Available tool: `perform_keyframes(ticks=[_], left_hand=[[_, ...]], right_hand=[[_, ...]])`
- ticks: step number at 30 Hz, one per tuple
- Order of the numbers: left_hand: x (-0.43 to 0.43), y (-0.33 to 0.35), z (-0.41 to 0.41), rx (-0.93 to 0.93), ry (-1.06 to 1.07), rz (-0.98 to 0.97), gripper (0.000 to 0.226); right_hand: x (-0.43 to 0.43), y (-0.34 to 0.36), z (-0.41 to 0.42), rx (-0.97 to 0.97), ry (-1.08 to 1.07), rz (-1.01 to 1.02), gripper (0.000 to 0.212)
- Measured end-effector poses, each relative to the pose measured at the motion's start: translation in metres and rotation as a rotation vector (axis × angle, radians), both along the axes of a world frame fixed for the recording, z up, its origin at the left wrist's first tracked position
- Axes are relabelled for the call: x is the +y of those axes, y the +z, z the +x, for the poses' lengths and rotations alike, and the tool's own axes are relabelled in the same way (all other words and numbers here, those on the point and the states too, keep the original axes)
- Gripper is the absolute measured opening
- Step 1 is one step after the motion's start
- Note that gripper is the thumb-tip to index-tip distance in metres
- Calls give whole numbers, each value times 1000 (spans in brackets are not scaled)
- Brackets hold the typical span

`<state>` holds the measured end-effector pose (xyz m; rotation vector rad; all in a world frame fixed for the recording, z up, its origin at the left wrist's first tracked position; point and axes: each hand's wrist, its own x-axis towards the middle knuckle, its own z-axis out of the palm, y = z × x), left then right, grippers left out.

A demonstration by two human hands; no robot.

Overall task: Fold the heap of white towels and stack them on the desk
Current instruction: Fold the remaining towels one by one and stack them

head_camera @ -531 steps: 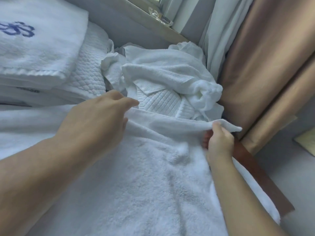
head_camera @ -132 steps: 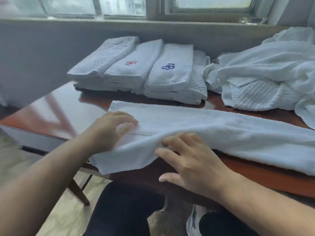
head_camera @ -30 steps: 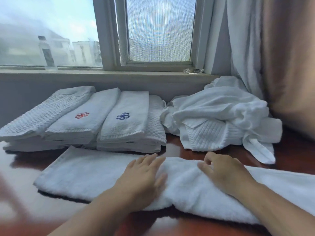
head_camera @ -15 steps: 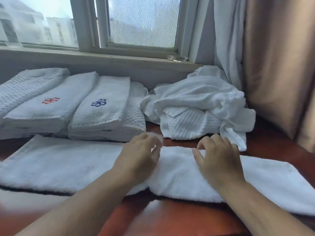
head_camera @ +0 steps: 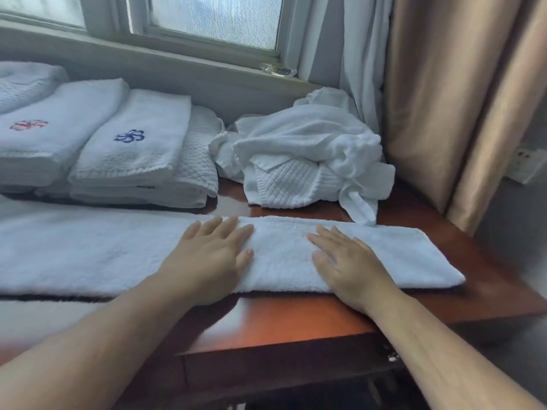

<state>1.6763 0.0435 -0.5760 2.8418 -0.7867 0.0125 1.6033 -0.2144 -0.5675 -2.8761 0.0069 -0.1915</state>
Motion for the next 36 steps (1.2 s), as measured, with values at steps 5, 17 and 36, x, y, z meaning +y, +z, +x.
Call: perform_keyframes(ticks=[5,17,36], left_hand=[[0,-1,-6,-37,1,-2,58],[6,10,-18,20,-259,8,74],[29,43,-1,815,95,-1159,71]], right_hand=[[-10,2,-33,-482,-461,134,27],[6,46,-73,-143,-717,1995,36],[69,63,-18,-737,-400,471,24]])
